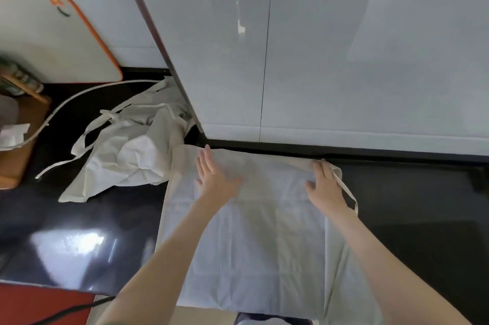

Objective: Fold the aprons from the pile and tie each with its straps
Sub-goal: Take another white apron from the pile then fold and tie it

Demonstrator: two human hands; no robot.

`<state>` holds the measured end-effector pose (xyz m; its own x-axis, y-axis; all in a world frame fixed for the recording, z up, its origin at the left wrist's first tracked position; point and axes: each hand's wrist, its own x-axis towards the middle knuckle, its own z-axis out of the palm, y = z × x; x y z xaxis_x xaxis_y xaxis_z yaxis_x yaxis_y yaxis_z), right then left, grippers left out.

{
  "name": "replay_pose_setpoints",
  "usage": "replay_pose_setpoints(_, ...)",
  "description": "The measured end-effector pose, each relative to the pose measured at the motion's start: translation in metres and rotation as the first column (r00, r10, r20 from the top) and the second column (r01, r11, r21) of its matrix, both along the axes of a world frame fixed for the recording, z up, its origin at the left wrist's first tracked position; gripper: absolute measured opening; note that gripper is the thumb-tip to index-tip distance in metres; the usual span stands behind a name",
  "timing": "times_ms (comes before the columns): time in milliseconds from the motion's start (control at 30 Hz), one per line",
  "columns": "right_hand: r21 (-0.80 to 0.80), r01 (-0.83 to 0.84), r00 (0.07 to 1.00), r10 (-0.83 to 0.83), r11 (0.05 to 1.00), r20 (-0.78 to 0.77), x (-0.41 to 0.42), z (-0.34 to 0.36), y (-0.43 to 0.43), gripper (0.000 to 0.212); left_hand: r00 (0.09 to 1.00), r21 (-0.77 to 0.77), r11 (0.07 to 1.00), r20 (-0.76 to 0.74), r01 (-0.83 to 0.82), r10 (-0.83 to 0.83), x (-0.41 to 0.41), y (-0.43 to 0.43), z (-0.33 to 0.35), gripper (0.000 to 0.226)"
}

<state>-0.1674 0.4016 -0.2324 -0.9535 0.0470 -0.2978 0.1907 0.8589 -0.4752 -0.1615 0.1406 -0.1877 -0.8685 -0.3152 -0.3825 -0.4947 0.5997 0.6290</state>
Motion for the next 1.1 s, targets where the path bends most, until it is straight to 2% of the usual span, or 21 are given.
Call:
replay_pose_setpoints(67, -0.049, 0.015, 1.0, -0.014, 0.999, 0.005, 0.0, 0.0, 0.001, 0.062, 0.977, -0.127, 0.97, -0.027, 0.206, -0.211, 0.009, 0.031, -0.002, 0.098)
replay_pose_setpoints(100, -0.087, 0.028, 1.0, -0.028, 0.996, 0.009, -0.001, 0.001, 0.002, 0.065, 0.928, -0.155, 0.917, -0.012, 0.367, -0.373, 0.015, 0.049, -0.004, 0.091)
replay_pose_setpoints(167, -0.202, 0.067, 0.997, -0.059, 0.977, 0.045, -0.002, 0.011, 0.009, 0.067, 0.736, -0.14, 0.723, 0.087, 0.677, -0.672, 0.029, 0.086, -0.005, 0.077)
replay_pose_setpoints(200, -0.271, 0.086, 0.994, -0.066, 0.959, 0.082, -0.003, 0.02, 0.011, 0.066, 0.651, -0.111, 0.642, 0.136, 0.759, -0.747, 0.034, 0.1, -0.007, 0.075)
replay_pose_setpoints(300, -0.438, 0.183, 0.975, -0.107, 0.88, 0.193, 0.0, 0.052, 0.029, 0.06, 0.487, -0.029, 0.503, 0.307, 0.864, -0.818, 0.035, 0.125, -0.017, 0.098)
replay_pose_setpoints(367, -0.425, 0.226, 0.972, -0.176, 0.877, 0.154, 0.012, 0.064, 0.044, 0.062, 0.391, -0.02, 0.426, 0.438, 0.905, -0.81, 0.033, 0.133, -0.025, 0.115)
replay_pose_setpoints(467, -0.282, 0.274, 0.962, -0.258, 0.919, 0.094, 0.036, 0.07, 0.057, 0.058, 0.379, -0.057, 0.409, 0.508, 0.911, -0.773, 0.031, 0.133, -0.028, 0.126)
replay_pose_setpoints(567, -0.13, 0.278, 0.929, -0.231, 0.952, 0.289, 0.071, 0.064, 0.071, 0.027, 0.37, -0.09, 0.382, 0.52, 0.92, -0.77, 0.036, 0.14, -0.03, 0.13)
replay_pose_setpoints(700, -0.061, 0.264, 0.849, -0.202, 0.963, 0.489, 0.102, 0.055, 0.062, 0.038, 0.4, -0.157, 0.377, 0.522, 0.913, -0.753, 0.036, 0.139, -0.032, 0.132)
replay_pose_setpoints(833, 0.055, 0.239, 0.867, -0.239, 0.969, 0.436, 0.12, 0.038, 0.048, 0.045, 0.432, -0.201, 0.384, 0.499, 0.901, -0.751, 0.041, 0.138, -0.035, 0.133)
replay_pose_setpoints(967, 0.201, 0.195, 0.882, -0.262, 0.96, 0.391, 0.131, 0.035, 0.051, 0.069, 0.451, -0.221, 0.394, 0.451, 0.892, -0.77, 0.046, 0.135, -0.035, 0.132)
replay_pose_setpoints(1033, 0.316, 0.118, 0.882, -0.245, 0.941, 0.403, 0.137, 0.036, 0.062, 0.065, 0.475, -0.244, 0.408, 0.411, 0.88, -0.778, 0.051, 0.132, -0.036, 0.13)
replay_pose_setpoints(1100, 0.372, 0.04, 0.872, -0.215, 0.927, 0.44, 0.144, 0.036, 0.076, 0.042, 0.49, -0.296, 0.405, 0.325, 0.865, -0.809, 0.057, 0.13, -0.037, 0.123)
